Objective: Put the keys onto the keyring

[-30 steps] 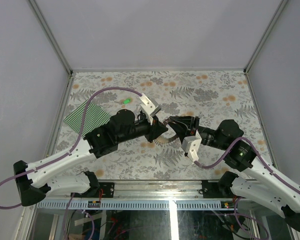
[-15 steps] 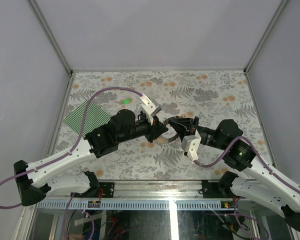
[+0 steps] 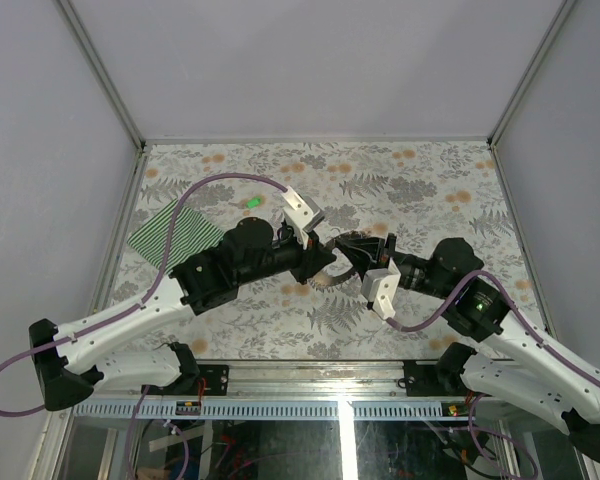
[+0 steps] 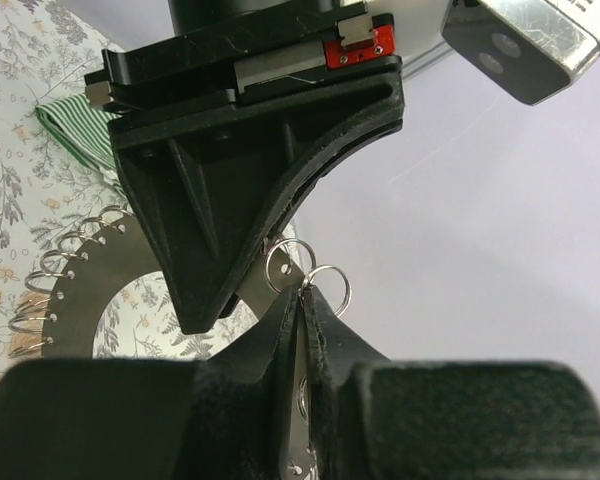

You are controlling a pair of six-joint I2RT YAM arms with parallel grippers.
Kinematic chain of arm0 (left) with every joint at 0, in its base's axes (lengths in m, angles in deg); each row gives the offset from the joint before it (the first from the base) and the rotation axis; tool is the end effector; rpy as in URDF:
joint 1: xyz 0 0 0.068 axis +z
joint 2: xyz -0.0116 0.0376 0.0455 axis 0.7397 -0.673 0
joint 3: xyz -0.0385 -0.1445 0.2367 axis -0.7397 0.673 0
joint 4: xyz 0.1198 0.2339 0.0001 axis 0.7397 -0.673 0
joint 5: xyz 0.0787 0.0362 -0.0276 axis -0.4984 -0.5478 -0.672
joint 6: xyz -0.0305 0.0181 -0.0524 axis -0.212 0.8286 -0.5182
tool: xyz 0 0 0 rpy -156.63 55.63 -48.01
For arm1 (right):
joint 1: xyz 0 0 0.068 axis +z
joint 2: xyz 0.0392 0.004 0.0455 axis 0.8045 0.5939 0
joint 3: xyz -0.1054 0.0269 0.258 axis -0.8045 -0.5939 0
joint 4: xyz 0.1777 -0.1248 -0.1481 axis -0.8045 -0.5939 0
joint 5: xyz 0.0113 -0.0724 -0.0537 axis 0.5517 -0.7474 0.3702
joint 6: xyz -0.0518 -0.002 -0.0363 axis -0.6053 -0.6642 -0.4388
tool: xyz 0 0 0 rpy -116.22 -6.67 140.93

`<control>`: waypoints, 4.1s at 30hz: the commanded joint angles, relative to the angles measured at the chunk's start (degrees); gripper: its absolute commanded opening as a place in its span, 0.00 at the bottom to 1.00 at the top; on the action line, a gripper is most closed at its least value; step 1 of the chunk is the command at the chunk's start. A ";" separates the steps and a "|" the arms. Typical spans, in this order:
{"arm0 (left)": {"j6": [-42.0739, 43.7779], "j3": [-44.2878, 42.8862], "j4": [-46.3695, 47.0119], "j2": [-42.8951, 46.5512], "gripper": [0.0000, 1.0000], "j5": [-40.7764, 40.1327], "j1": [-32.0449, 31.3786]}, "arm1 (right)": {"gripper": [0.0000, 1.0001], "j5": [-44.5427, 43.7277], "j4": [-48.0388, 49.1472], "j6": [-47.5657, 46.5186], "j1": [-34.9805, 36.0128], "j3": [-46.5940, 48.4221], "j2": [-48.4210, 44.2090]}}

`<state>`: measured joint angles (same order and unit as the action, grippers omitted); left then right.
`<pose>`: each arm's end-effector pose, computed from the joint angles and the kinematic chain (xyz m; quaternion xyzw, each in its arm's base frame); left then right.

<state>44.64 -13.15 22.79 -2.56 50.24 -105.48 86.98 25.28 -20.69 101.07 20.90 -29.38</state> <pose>0.1385 -0.2270 0.3722 0.3501 0.7081 -0.3627 0.4945 0.1081 0.1486 0.3757 -0.5990 0.2895 0.1123 0.7381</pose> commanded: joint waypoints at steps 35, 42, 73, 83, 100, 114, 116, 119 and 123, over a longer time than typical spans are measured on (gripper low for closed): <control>7.04 -5.89 -3.39 -0.82 0.00 -3.86 -0.26 | 0.44 -0.11 -2.41 -3.26 0.01 4.21 1.69; 7.66 -6.00 -3.43 -1.03 0.00 -3.48 -0.26 | 0.41 -0.88 -3.46 -4.50 0.04 4.52 3.52; 8.16 -5.40 -2.49 -0.81 0.00 -3.86 -0.27 | 0.00 -5.12 2.70 6.44 0.03 2.36 1.18; 8.16 -4.18 0.12 1.19 0.11 -1.66 -0.30 | 0.00 -6.32 11.01 19.07 0.02 -0.85 -0.58; 7.36 -2.64 4.45 3.10 0.32 3.52 -0.30 | 0.00 -8.18 30.88 38.45 -0.02 -8.20 -0.92; 5.90 -2.04 8.90 11.91 0.34 7.13 -0.30 | 0.00 -2.97 29.33 39.99 0.02 -8.15 -5.73; 6.45 -1.65 9.81 13.03 0.32 8.78 -0.29 | 0.00 -1.20 28.87 41.23 -0.01 -7.58 -6.48; 7.72 -1.32 10.71 13.93 0.28 11.98 -0.27 | 0.00 2.24 27.91 43.20 0.04 -6.29 -7.23; 9.55 -2.19 11.11 13.71 0.28 16.64 -0.28 | 0.00 5.68 28.31 46.24 0.00 -4.97 -7.74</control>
<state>51.66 -15.38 29.79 11.28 61.06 -105.48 88.05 48.36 21.63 101.09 11.65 -35.83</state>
